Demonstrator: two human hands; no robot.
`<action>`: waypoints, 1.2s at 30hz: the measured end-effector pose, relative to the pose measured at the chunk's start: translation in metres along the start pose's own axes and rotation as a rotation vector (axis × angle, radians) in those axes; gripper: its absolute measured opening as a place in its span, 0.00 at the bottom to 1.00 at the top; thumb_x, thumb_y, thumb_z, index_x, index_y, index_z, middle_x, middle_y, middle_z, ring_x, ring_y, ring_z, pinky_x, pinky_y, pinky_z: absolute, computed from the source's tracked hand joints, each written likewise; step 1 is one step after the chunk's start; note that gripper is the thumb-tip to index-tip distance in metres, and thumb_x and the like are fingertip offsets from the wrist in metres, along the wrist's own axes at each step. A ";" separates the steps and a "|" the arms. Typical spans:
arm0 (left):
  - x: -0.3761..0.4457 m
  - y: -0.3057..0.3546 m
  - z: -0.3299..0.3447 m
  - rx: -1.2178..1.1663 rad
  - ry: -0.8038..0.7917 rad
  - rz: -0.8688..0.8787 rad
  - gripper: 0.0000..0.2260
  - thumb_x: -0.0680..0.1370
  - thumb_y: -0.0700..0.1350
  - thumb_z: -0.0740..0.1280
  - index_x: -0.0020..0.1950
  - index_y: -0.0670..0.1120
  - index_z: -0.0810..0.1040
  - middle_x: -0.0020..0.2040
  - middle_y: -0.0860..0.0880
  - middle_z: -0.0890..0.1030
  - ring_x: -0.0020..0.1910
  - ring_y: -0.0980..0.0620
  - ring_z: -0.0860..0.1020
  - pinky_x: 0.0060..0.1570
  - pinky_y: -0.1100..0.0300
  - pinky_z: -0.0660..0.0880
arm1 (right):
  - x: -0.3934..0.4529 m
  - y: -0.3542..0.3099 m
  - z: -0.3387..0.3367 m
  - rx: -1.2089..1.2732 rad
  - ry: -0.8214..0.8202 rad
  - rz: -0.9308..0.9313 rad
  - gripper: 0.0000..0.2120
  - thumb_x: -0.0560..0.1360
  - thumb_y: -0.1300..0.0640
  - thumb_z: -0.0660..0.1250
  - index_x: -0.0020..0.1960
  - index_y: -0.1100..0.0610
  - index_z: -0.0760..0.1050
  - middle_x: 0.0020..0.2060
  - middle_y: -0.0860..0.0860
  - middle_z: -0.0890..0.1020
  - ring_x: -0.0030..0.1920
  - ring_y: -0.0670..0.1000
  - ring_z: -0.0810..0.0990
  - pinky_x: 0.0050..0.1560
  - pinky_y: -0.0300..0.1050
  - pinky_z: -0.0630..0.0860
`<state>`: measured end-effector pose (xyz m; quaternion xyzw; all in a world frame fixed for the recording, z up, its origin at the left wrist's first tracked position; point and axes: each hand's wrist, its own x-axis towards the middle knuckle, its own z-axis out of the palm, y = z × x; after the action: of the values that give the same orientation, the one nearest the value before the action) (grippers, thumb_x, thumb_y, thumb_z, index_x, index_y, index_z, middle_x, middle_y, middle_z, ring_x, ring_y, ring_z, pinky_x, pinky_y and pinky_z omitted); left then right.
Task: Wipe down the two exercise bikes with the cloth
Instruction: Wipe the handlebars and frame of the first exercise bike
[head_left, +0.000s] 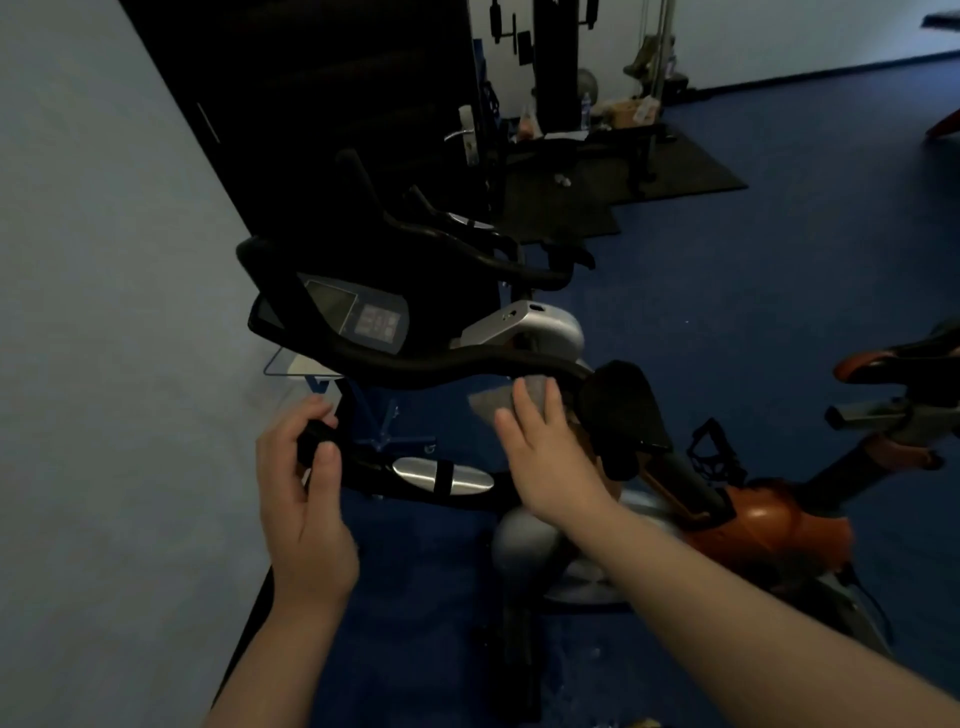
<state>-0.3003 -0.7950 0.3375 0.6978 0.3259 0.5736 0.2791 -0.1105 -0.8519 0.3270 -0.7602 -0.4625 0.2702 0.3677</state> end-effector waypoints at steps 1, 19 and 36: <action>0.000 0.000 0.000 -0.007 0.007 0.003 0.13 0.81 0.48 0.56 0.64 0.53 0.71 0.59 0.59 0.74 0.62 0.45 0.74 0.64 0.51 0.70 | -0.005 0.003 0.002 -0.042 0.029 -0.036 0.28 0.82 0.43 0.47 0.79 0.50 0.45 0.79 0.50 0.41 0.78 0.53 0.41 0.74 0.47 0.42; -0.002 -0.001 0.012 0.016 0.122 -0.028 0.13 0.81 0.46 0.56 0.64 0.46 0.72 0.60 0.53 0.75 0.59 0.49 0.76 0.61 0.61 0.72 | -0.056 0.016 -0.029 -0.318 -0.067 -0.273 0.25 0.83 0.47 0.44 0.79 0.51 0.47 0.79 0.52 0.46 0.75 0.56 0.53 0.72 0.48 0.57; -0.002 0.012 0.020 0.058 0.207 -0.107 0.12 0.82 0.41 0.56 0.60 0.55 0.73 0.59 0.53 0.75 0.58 0.45 0.76 0.63 0.49 0.73 | -0.023 0.045 -0.019 -0.363 0.045 -0.735 0.19 0.73 0.52 0.71 0.60 0.60 0.76 0.66 0.55 0.75 0.73 0.53 0.63 0.75 0.55 0.57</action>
<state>-0.2796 -0.8045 0.3420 0.6241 0.4061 0.6172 0.2541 -0.0835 -0.8917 0.3030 -0.6025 -0.7353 0.0183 0.3097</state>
